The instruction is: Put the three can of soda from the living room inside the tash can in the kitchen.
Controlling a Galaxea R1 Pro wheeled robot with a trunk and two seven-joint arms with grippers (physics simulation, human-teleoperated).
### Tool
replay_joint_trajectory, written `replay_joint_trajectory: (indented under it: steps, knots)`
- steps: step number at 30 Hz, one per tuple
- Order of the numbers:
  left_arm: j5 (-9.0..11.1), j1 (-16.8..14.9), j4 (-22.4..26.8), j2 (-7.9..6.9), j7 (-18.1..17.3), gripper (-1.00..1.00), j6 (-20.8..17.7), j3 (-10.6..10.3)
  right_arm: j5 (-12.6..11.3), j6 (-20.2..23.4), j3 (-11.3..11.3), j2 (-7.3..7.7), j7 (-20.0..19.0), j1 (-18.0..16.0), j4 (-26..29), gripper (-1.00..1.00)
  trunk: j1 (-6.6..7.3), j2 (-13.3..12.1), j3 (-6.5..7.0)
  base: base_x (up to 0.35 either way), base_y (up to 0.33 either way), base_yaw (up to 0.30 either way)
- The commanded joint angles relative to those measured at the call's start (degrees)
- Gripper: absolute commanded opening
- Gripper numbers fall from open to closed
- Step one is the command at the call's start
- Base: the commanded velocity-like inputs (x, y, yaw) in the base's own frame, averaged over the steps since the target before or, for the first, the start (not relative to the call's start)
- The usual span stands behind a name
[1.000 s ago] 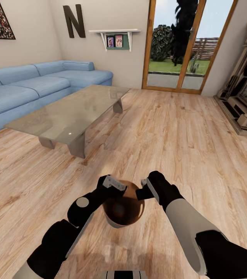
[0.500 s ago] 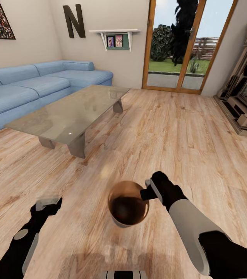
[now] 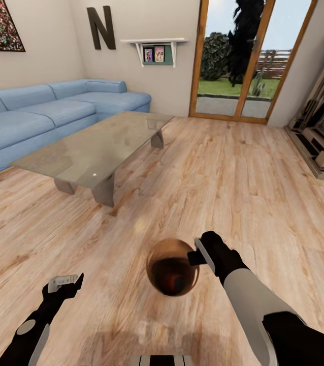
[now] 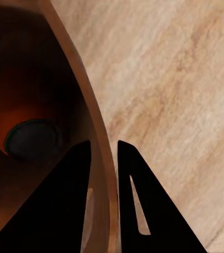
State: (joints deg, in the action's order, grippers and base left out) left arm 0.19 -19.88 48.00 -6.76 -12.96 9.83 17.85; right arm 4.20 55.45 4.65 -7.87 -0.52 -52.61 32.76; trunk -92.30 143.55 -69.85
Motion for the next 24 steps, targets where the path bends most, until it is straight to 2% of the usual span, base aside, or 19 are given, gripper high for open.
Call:
replay_joint_trajectory:
  steps: [1, 5, 21, 24]
  knots:
    - [0.0, 0.0, 0.1, 0.0, 0.0, 1.0, 0.0, 0.0, -0.3, -0.7, 0.0, -0.01, -0.2, 0.3, 0.0, -1.0, 0.01, 0.0, 0.01, 0.0, 0.0, 0.198]
    - [0.0, 0.1, 0.0, 0.11, 0.2, 1.0, 0.2, 0.5, -0.3, -3.1, 0.1, 0.04, -1.2, 1.3, 0.5, -1.0, 0.01, 0.0, 0.01, 0.0, 0.0, 0.233]
    - [-0.1, 0.1, -0.2, 0.6, 0.4, 1.0, 0.3, 0.8, -0.5, -3.5, 0.3, -0.11, -1.9, 2.4, 0.5, -1.0, 0.01, 0.0, 0.01, 0.0, 0.0, 0.253]
    - [0.0, 0.1, -0.2, 0.6, 0.5, 1.0, 0.4, 0.8, -0.3, -3.2, 0.4, -0.11, -5.2, 2.4, 0.5, -1.0, 0.01, 0.0, 0.01, 0.0, 0.0, 0.257]
